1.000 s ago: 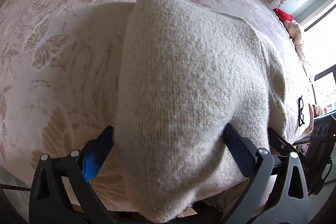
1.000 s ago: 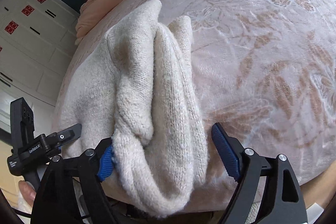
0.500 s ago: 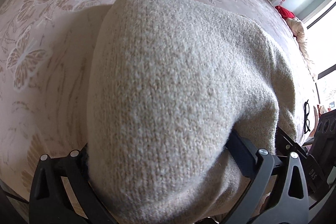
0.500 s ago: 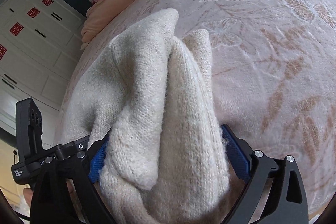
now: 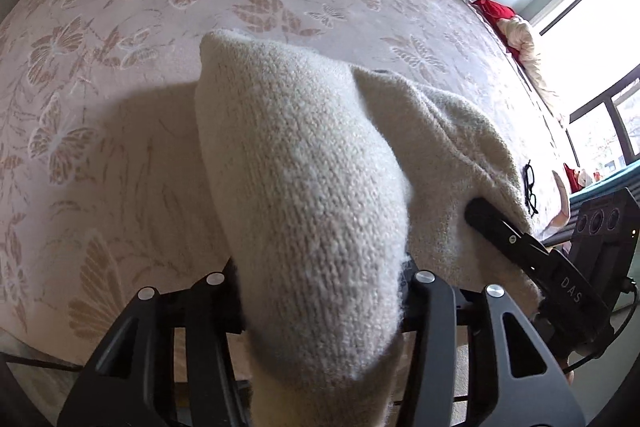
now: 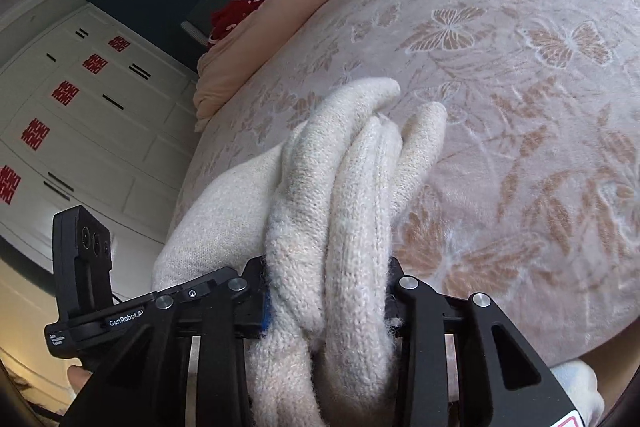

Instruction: Fold small clothes

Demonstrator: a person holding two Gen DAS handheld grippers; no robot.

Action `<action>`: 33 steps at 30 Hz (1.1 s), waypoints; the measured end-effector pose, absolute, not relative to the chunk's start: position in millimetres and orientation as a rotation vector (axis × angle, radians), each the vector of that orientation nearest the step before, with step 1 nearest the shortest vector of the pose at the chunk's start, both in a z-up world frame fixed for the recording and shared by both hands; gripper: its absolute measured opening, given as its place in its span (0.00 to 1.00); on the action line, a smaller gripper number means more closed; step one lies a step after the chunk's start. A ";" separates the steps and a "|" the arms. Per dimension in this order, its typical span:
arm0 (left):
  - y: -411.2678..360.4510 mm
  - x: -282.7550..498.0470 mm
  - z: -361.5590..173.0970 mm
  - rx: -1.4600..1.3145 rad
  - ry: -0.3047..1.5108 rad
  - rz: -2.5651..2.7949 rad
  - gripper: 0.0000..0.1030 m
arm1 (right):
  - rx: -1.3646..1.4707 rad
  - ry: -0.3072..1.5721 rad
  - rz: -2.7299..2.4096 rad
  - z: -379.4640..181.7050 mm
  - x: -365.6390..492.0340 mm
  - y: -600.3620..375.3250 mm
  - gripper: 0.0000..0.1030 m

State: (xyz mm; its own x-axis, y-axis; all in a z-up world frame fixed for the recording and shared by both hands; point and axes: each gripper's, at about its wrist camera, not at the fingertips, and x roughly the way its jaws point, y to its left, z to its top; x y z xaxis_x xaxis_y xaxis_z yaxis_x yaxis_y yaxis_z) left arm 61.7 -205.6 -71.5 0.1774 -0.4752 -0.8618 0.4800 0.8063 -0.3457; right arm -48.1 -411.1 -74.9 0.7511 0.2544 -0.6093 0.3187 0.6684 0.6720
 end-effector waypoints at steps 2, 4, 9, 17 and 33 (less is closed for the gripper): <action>-205.8 45.8 -58.2 0.017 1.201 -0.700 0.45 | 0.850 0.721 -0.054 -60.9 -69.6 -407.8 0.33; -207.1 27.8 -43.8 0.038 1.173 -0.729 0.45 | 0.841 0.694 -0.066 -45.6 -90.2 -403.3 0.33; -207.9 -10.3 -5.8 0.050 1.100 -0.804 0.45 | 0.788 0.619 -0.093 -1.7 -136.3 -392.5 0.33; -190.9 -55.8 76.8 0.041 0.920 -0.906 0.46 | 0.659 0.449 -0.108 88.4 -189.8 -364.6 0.33; -76.3 -94.9 262.6 -0.092 0.322 -0.926 0.50 | 0.314 -0.021 0.054 279.0 -198.5 -271.8 0.34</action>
State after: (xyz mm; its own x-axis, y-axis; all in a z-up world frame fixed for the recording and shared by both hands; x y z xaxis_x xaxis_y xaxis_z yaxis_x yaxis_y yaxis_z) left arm -94.9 -76.3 262.6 0.5568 -0.7972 -0.2334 0.7698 0.6007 -0.2155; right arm -198.5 -271.8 279.0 0.9983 0.0498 0.0290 -0.0563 0.9497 0.3080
